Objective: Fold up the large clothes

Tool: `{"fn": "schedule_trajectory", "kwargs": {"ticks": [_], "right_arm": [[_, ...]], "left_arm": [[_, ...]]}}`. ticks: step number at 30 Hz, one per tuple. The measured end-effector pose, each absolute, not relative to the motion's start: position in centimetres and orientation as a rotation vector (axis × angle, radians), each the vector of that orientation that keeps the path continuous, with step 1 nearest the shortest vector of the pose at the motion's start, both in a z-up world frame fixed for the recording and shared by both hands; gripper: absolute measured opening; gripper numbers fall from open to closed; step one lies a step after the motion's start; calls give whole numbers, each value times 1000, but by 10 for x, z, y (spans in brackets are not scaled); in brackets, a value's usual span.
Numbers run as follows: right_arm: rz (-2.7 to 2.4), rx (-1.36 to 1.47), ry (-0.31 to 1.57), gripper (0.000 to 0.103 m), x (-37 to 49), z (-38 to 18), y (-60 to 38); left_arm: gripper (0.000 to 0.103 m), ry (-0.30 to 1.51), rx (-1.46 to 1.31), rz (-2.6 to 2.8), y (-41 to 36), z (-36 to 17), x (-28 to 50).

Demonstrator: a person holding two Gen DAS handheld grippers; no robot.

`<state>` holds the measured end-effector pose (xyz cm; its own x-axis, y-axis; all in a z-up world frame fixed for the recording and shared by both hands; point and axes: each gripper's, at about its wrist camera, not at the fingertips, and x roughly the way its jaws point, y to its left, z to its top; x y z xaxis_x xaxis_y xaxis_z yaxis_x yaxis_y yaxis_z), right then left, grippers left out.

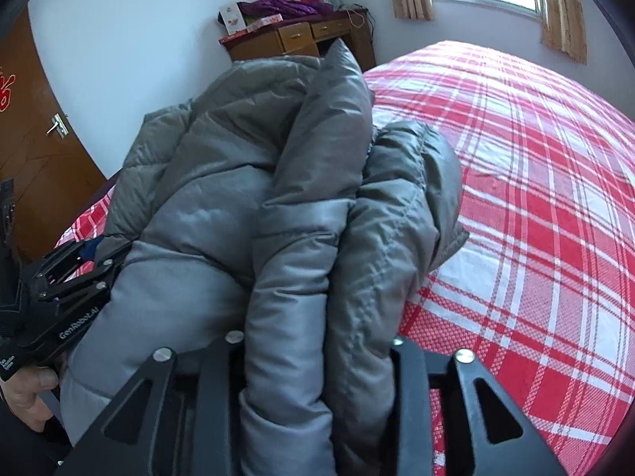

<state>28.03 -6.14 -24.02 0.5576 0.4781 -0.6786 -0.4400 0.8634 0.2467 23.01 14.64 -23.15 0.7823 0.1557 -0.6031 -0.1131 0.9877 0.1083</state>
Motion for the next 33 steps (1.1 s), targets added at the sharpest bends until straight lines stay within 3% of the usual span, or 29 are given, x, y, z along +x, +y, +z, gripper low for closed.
{"fn": "schedule_trajectory", "kwargs": {"ticks": [5, 10, 16, 22, 33], "right_arm": [[503, 35, 819, 55, 273, -233, -63], [467, -20, 729, 76, 232, -196, -70], [462, -47, 543, 86, 146, -134, -80], [483, -22, 415, 87, 101, -96, -79], [497, -25, 343, 88, 77, -80, -76]], "left_arm": [[72, 680, 41, 193, 152, -212, 214], [77, 559, 45, 205, 143, -164, 157], [84, 401, 25, 203, 133, -110, 86], [87, 305, -23, 190, 135, -78, 50], [88, 269, -24, 204, 137, -66, 40]]}}
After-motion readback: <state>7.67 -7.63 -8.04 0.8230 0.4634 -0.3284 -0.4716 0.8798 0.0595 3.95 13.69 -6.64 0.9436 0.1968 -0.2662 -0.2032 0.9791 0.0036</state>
